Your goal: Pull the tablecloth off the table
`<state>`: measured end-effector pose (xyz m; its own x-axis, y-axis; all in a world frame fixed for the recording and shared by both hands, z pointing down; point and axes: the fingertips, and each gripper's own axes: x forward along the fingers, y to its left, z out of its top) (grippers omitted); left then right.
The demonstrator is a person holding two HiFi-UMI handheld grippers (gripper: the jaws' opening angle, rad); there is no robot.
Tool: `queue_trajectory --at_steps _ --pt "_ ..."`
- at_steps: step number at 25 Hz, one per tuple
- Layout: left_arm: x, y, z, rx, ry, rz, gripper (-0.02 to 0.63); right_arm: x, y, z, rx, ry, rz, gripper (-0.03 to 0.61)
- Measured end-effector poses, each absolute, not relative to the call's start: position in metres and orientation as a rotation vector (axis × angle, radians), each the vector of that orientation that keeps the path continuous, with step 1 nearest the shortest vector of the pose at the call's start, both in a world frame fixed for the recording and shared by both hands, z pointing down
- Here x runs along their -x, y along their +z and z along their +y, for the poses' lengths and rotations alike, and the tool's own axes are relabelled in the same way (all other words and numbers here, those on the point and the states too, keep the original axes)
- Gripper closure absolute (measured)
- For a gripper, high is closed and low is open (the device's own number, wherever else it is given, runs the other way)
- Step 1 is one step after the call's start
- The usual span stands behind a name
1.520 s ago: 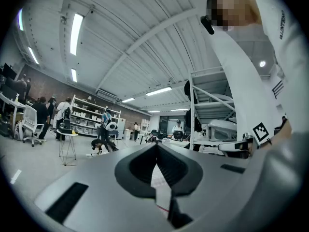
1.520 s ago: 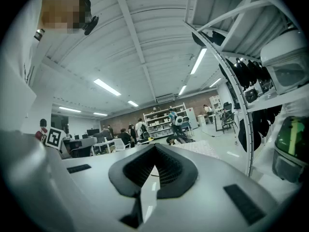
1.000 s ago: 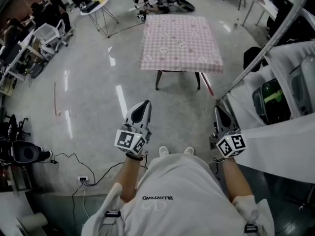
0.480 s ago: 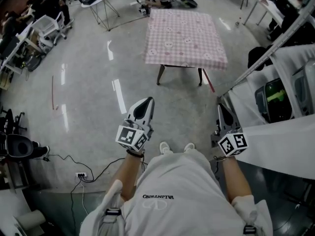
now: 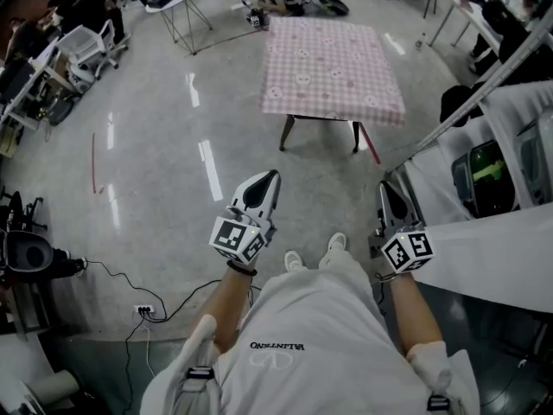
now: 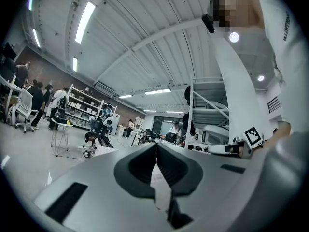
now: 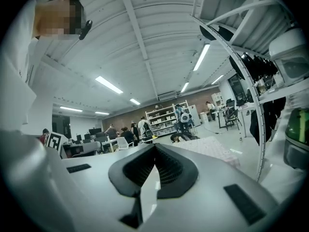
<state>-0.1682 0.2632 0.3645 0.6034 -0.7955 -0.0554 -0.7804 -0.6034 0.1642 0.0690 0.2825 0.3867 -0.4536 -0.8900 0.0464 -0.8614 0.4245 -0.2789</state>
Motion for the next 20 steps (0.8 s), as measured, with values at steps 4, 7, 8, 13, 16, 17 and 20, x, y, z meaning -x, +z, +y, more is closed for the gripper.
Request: queue_trajectory --at_steps 4,7,8,13,16,17,20 --pt "0.166 0.363 0.257 -2.709 -0.191 -1.320 0.580 -0.060 0.388 0.273 1.562 -0.412 2.583 0.527" --pt "0.165 0.364 0.252 -2.707 -0.177 -1.325 0.540 -0.055 0.390 0.266 1.544 -0.403 2.615 0.497" --pt "0.163 0.365 0.250 -2.704 -0.174 -1.327 0.528 -0.055 0.391 0.263 1.539 -0.400 2.620 0.497" --pt "0.152 0.367 0.238 -2.703 -0.164 -1.325 0.502 -0.062 0.396 0.249 1.521 -0.414 2.623 0.486" --pt "0.142 0.370 0.226 -2.700 -0.156 -1.323 0.502 -0.070 0.400 0.237 1.514 -0.425 2.621 0.486" --pt "0.137 0.372 0.221 -2.697 -0.154 -1.323 0.502 -0.073 0.402 0.233 1.511 -0.430 2.623 0.486" --pt "0.122 0.375 0.205 -2.691 -0.144 -1.319 0.502 -0.086 0.409 0.217 1.502 -0.454 2.629 0.487"
